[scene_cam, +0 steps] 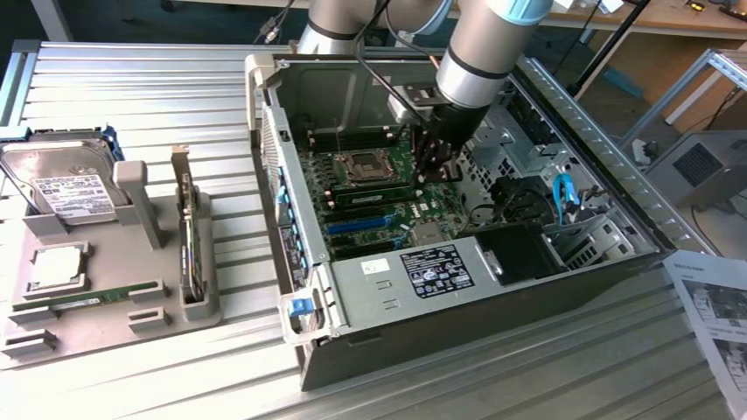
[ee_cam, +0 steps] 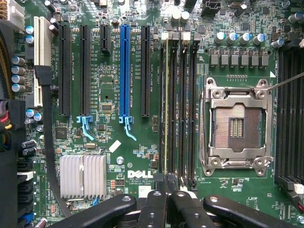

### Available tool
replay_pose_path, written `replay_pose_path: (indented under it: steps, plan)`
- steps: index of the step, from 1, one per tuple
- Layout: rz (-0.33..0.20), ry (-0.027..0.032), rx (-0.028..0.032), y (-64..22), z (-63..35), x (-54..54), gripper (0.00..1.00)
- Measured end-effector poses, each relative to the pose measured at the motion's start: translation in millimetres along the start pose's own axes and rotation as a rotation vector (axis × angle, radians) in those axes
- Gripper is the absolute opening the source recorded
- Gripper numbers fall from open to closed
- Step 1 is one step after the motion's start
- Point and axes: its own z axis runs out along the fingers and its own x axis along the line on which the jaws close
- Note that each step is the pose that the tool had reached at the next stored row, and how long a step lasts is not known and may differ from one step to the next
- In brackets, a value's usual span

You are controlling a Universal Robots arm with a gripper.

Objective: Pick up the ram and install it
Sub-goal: 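Press down the ram until it locks into place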

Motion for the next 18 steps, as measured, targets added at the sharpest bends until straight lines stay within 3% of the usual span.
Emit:
replay_pose_path:
  steps: [18]
  plan:
    - [0.0, 0.0004, -0.0001, 0.0, 2.9, 0.1, 0.11]
